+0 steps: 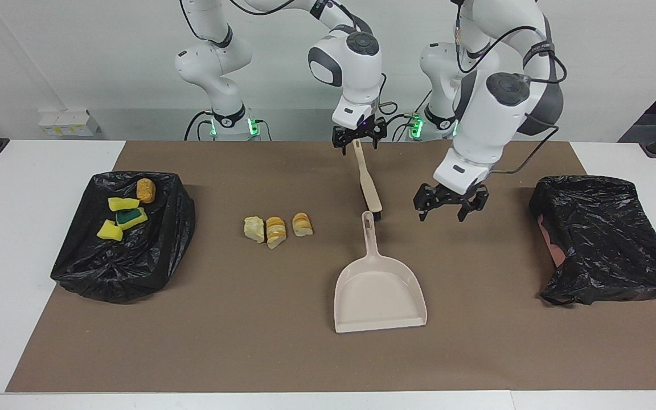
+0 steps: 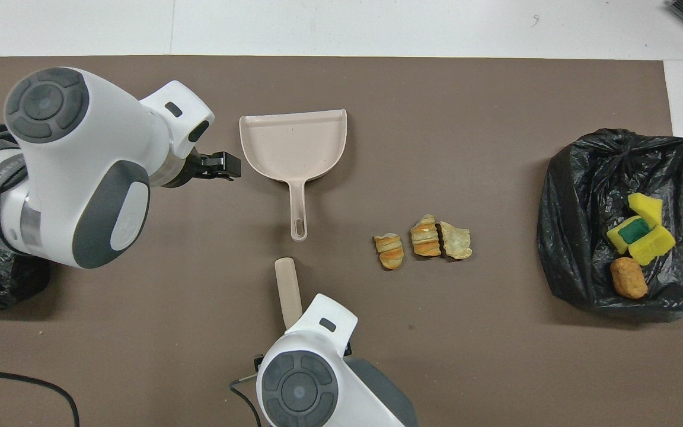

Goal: Sweep and dump trash in bin

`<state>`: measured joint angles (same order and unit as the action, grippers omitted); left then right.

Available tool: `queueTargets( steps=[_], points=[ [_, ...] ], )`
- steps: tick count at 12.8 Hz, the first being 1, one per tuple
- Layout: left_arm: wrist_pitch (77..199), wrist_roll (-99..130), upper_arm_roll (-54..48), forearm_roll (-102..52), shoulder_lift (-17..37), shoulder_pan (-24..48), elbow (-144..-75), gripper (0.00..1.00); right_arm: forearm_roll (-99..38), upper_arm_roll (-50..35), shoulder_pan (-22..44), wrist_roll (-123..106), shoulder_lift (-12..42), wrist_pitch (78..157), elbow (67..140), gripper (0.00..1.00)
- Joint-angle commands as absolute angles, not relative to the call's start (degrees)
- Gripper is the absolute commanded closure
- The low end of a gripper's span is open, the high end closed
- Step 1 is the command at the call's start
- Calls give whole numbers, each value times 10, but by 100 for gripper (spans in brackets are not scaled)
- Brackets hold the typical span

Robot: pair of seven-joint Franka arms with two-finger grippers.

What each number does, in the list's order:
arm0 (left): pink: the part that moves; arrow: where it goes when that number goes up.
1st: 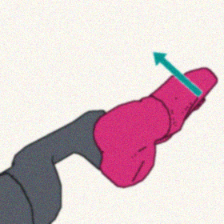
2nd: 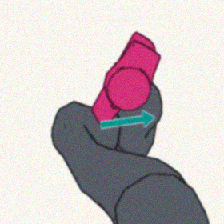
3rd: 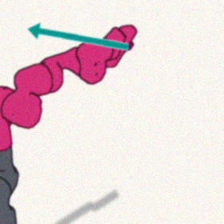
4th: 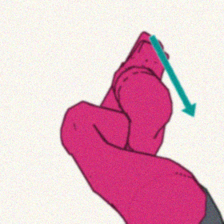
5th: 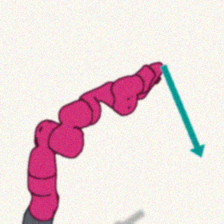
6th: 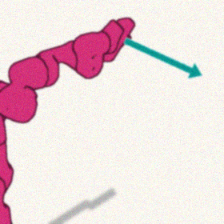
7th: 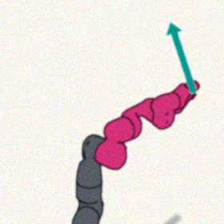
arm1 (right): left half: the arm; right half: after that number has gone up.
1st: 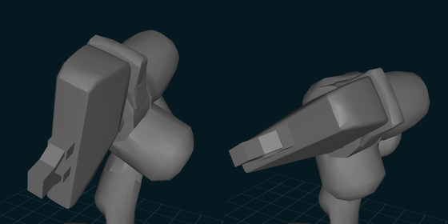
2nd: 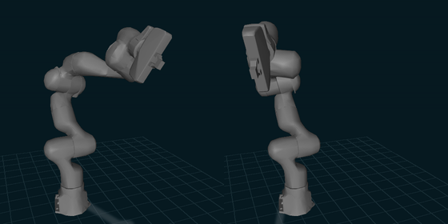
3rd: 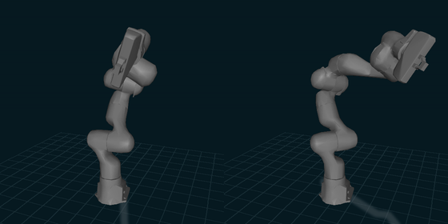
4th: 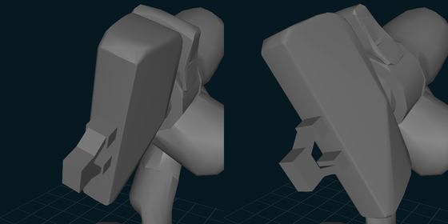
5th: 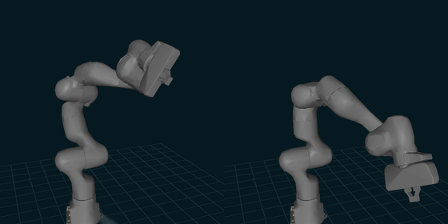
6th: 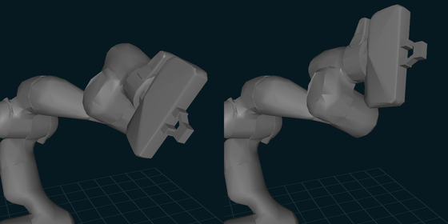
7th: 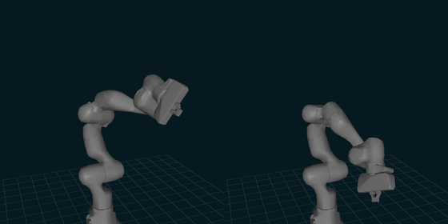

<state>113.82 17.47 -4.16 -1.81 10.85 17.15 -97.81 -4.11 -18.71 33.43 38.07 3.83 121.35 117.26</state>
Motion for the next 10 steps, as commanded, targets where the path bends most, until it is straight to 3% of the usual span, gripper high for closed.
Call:
queueTargets(
  steps=[1,4,7,10],
  points=[
    [1185,218,-33,-8,138,223,-1005,0,-62,-187,354,377,40,1271,1229,0],
    [1234,252,-33,-8,165,258,-1010,0,-62,-187,366,382,68,1331,1248,0],
    [1268,272,-33,-6,186,272,-1014,0,-62,-187,369,375,76,1341,1247,0],
    [1286,294,-33,-5,221,287,-1006,0,-61,-186,366,362,82,1354,1245,38]
  ],
)
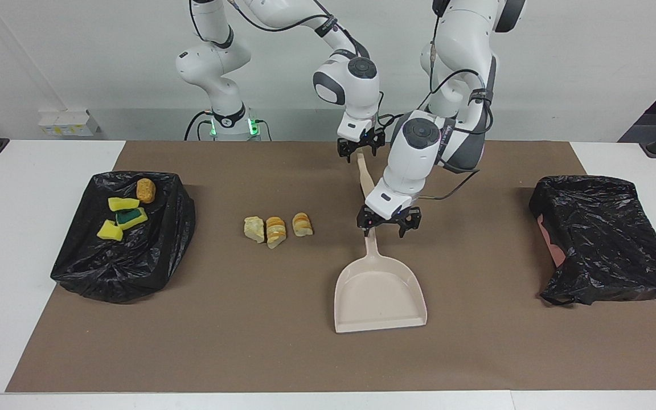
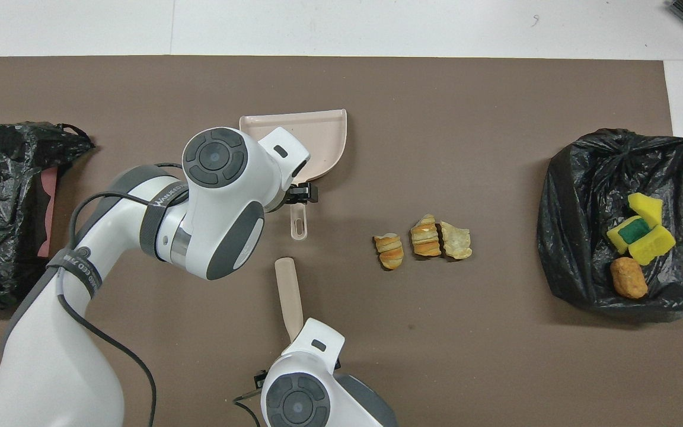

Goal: Sweep and dump trash in bin

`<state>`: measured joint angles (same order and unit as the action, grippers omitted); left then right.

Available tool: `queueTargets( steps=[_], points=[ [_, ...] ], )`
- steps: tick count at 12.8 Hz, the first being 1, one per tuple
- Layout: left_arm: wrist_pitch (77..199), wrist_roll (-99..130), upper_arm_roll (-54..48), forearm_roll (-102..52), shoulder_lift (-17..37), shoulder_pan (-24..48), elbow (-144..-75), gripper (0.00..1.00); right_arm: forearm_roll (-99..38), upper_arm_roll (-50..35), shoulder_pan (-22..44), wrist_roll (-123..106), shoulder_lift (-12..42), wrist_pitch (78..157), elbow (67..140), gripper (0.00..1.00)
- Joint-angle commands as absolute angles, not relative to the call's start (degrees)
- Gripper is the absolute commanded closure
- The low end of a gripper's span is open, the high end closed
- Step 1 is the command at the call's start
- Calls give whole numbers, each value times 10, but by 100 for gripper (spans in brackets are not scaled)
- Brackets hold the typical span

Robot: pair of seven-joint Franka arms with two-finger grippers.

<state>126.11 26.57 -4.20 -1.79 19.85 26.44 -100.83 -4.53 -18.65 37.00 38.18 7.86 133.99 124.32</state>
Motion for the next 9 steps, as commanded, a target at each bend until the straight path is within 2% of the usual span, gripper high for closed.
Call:
queueTargets(
  steps=[1,2,3,4,5,6,9],
  points=[
    [1284,307,-33,-5,223,288,-1005,0,-61,-186,366,360,82,1354,1245,47],
    [1279,313,-33,-5,222,288,-1005,19,-60,-186,366,355,82,1354,1245,64],
    [1280,333,-33,-7,221,288,-1005,41,-58,-186,365,341,82,1353,1245,94],
    [1279,341,-33,-7,221,290,-1008,70,-58,-185,365,344,83,1350,1243,100],
    [1280,337,-33,-6,222,290,-1013,93,-57,-185,360,344,87,1346,1239,100],
    [1275,336,-33,-6,221,291,-1016,100,-57,-185,359,344,88,1343,1238,100],
    [1236,332,-33,14,214,284,-997,100,-50,-183,359,350,84,1325,1224,100]
  ],
)
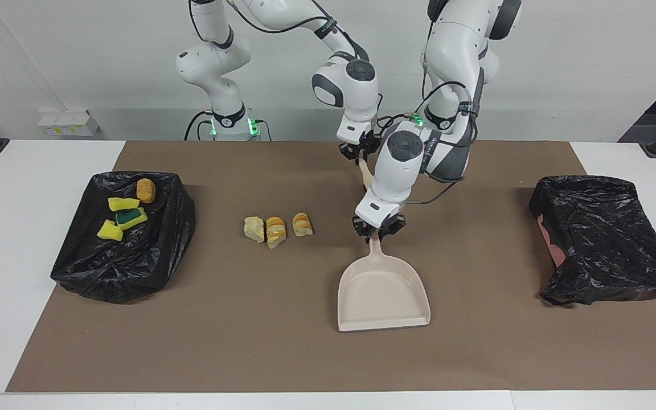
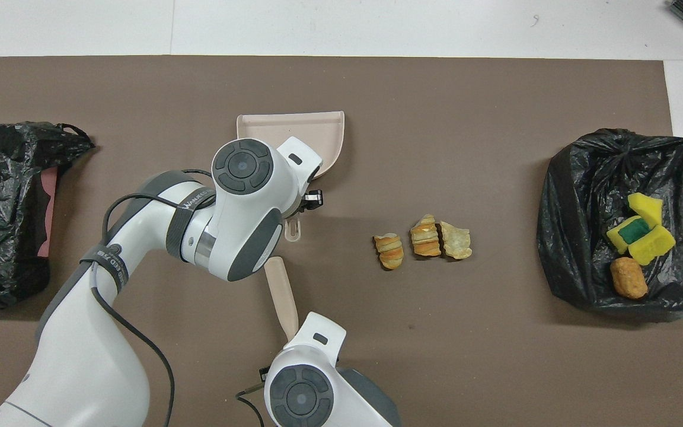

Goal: Sweep and dump trash in bin

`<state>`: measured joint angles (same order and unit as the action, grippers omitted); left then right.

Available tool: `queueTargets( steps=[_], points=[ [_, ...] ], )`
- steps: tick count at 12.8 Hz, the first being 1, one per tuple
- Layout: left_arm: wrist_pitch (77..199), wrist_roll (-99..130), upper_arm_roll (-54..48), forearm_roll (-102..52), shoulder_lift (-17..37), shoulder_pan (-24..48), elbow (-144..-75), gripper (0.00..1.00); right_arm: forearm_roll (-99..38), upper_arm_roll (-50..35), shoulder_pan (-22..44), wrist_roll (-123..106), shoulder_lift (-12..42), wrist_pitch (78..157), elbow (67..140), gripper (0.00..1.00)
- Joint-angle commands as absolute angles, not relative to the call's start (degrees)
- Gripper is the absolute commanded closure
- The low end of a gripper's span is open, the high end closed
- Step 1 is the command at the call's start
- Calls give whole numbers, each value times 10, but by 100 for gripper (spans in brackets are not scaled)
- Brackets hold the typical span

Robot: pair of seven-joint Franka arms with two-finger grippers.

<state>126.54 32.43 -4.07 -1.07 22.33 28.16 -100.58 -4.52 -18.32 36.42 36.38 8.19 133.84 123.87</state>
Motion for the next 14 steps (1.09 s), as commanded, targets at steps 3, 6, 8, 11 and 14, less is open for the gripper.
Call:
queueTargets(
  steps=[3,6,8,11,14],
  points=[
    [1167,253,-27,15,178,266,-983,100,-46,-182,321,337,35,1268,1229,100],
    [1148,157,-27,14,164,248,-980,100,-46,-182,269,306,-19,1205,1238,100],
    [1133,77,-26,14,160,240,-983,100,-46,-182,217,263,-57,1160,1247,100],
    [1100,-99,-25,15,151,227,-993,100,-9,-182,133,230,-84,1133,1247,100],
    [1080,-248,-24,41,134,218,-1022,100,37,-182,66,183,-81,1125,1260,100]
  ],
)
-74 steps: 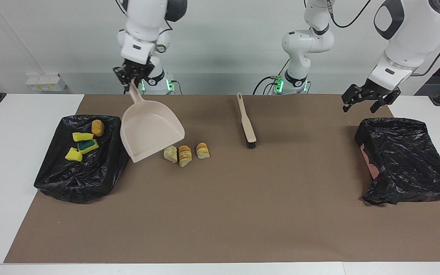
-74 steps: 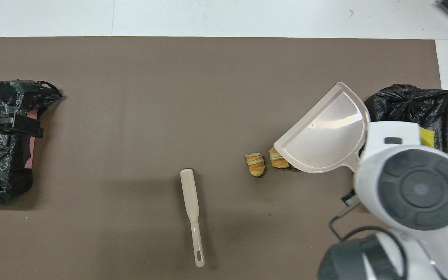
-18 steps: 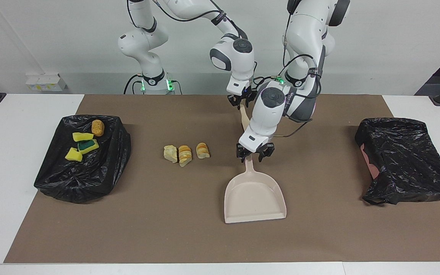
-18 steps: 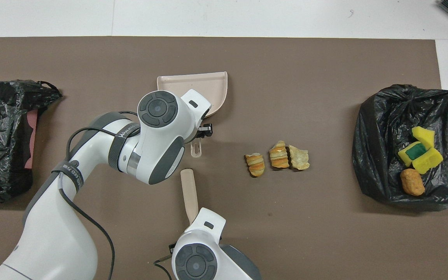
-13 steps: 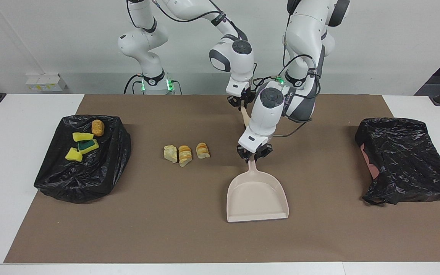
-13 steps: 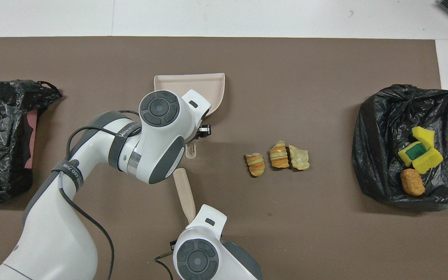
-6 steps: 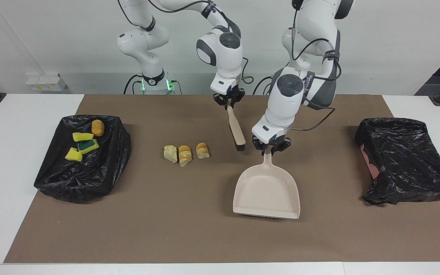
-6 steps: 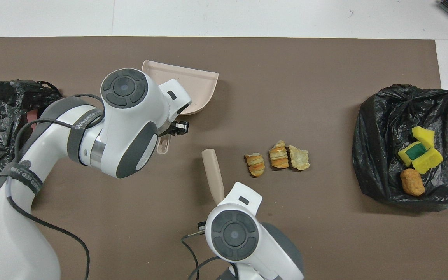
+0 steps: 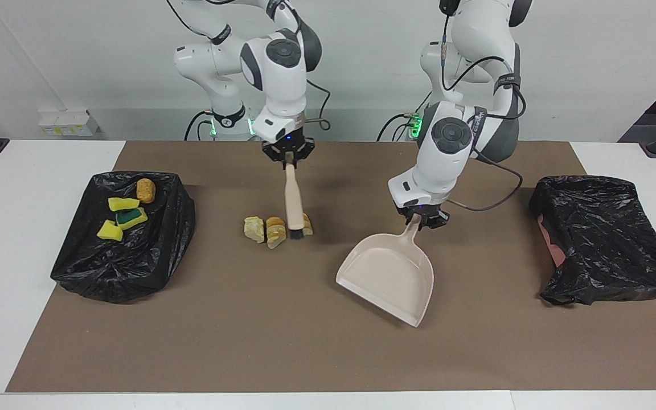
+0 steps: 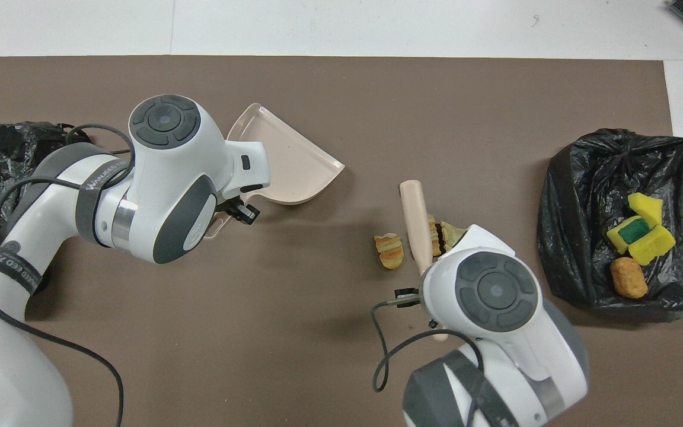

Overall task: Sweep and dump trash in bin
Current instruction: 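Move the brush beyond the bread pieces with the right gripper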

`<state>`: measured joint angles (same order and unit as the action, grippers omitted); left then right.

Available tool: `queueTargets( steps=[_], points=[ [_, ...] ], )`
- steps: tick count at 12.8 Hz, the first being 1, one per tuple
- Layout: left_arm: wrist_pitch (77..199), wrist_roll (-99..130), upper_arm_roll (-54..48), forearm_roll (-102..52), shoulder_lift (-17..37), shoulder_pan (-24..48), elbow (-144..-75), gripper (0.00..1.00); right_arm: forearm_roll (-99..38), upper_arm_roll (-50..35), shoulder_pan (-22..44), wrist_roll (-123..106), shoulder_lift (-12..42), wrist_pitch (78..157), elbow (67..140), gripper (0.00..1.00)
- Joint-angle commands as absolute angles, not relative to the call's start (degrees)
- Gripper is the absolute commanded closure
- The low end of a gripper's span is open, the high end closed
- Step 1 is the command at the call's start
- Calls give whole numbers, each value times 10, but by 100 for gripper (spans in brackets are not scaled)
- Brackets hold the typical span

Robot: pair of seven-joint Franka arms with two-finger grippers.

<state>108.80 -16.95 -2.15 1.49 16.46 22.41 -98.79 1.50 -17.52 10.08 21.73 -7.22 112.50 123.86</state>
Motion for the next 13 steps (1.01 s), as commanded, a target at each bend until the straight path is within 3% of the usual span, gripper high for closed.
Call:
queueTargets(
  steps=[1,8,13],
  points=[
    [1080,-297,-24,47,128,217,-1035,100,44,-182,47,165,-82,1125,1266,100],
    [1149,-506,-26,109,72,234,-1142,100,59,-182,-63,33,-102,1140,1334,100],
    [1188,-501,-27,108,40,259,-1201,100,55,-186,-32,38,-71,1158,1357,100]
  ],
)
